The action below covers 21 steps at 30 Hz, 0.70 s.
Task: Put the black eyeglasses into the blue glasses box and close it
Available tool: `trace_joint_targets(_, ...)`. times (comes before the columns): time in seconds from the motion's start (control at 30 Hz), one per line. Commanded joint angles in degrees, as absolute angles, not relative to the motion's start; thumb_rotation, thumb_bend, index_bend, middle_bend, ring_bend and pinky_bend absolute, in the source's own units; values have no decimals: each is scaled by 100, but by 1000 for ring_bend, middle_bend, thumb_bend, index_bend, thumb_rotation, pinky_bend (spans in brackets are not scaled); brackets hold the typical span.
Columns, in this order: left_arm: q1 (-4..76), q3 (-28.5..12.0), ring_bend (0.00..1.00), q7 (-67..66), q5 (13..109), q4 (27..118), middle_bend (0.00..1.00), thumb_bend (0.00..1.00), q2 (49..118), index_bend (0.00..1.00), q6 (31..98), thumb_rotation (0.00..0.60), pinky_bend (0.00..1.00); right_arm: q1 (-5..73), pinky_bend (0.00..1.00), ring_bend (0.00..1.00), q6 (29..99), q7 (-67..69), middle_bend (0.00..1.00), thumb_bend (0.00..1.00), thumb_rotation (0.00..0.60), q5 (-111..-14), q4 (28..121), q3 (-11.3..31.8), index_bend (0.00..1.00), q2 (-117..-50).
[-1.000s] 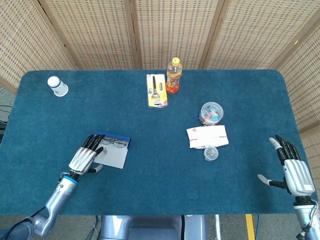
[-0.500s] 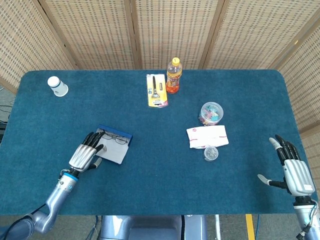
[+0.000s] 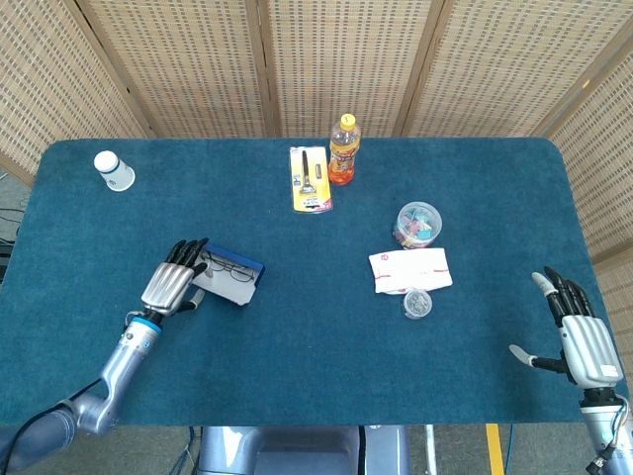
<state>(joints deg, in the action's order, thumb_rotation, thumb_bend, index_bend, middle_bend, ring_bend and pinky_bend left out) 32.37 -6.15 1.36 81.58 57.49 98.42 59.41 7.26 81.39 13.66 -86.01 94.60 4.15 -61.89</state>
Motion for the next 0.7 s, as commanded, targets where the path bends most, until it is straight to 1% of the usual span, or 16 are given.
trace_joint_targets(0.03,3303,-660,0,66,8057,5769,0,455,9846,423,5822,600,0,727,0,0,8136,1368,0,0,600,-8599,9459,415,0,-6190)
trace_joint_targets(0.1,3309,-641,0,71,8032,5771,0,456,9850,446,5772,600,0,728,0,0,8136,1373,0,0,600,-8599,9461,416,0,-6189)
trace_joint_targets(0.13,3306,-616,0,102,8039,5777,0,457,9848,478,5759,600,0,728,0,0,8135,1378,0,0,600,-8598,9462,415,0,-6187)
trace_joint_targets(0.2,3292,-559,0,196,8088,5791,0,461,9830,573,5770,600,0,728,0,0,8133,1392,0,0,600,-8600,9458,413,0,-6185)
trace_joint_targets(0.27,3268,-505,0,250,8145,5788,0,467,9808,693,5818,600,0,728,0,0,8131,1404,0,0,600,-8603,9455,411,0,-6184)
trace_joint_targets(0.33,3224,-448,0,265,8203,5791,0,470,9778,744,5906,600,0,729,0,0,8132,1412,0,0,600,-8608,9454,411,0,-6183)
trace_joint_targets(0.43,3140,-336,0,346,8319,5923,0,470,9639,766,6046,600,0,729,0,0,8131,1424,0,0,600,-8610,9456,410,0,-6181)
trace_joint_targets(0.67,2957,-35,0,412,8655,6377,0,470,9177,769,6370,600,0,725,0,0,8140,1426,0,0,600,-8612,9464,409,0,-6179)
trace_joint_targets(0.7,2900,41,0,407,8723,6533,0,470,9026,769,6445,600,0,725,0,0,8142,1422,0,0,600,-8612,9464,409,0,-6180)
